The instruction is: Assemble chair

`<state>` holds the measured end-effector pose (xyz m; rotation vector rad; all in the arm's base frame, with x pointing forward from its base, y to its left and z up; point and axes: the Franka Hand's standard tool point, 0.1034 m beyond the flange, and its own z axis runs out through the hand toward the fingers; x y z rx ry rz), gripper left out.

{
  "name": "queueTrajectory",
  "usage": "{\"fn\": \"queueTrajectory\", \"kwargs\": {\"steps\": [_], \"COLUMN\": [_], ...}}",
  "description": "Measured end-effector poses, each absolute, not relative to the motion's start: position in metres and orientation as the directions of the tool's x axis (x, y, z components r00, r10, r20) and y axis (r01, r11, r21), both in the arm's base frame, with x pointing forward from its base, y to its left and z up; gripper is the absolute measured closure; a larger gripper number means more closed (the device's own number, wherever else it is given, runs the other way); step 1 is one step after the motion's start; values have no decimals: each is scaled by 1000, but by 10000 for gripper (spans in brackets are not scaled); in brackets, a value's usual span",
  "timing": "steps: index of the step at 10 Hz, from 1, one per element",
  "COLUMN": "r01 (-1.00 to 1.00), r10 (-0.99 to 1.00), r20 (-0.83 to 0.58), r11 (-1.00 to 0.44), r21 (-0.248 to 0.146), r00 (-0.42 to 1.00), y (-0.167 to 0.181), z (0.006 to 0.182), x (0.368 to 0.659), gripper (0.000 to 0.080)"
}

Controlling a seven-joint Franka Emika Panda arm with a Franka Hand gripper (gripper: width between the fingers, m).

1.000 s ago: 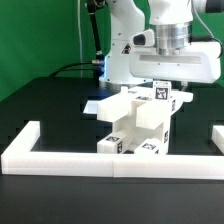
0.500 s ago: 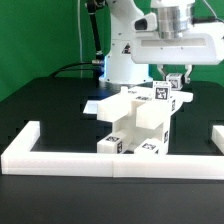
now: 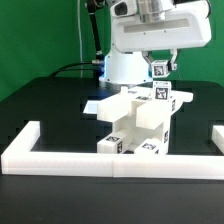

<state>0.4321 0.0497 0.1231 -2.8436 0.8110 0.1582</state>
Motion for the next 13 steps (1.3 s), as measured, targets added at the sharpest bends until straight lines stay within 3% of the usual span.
{"fn": "queueTrajectory", "kwargs": {"steps": [3, 4, 7, 11, 13], "r01": [-525, -440, -360, -349, -242], "r10": [-506, -425, -348, -337, -233], "r20": [-150, -126, -96, -97, -72], "r11": [-839, -887, -919, -924, -959], "r21": [-142, -141, -160, -158, -149], "r00": [850, 897, 932, 936, 970], "y": [48, 35, 2, 2, -15], "z": [122, 121, 133, 130, 129], "x": [432, 437, 469, 468, 477], "gripper": [506, 506, 506, 506, 506]}}
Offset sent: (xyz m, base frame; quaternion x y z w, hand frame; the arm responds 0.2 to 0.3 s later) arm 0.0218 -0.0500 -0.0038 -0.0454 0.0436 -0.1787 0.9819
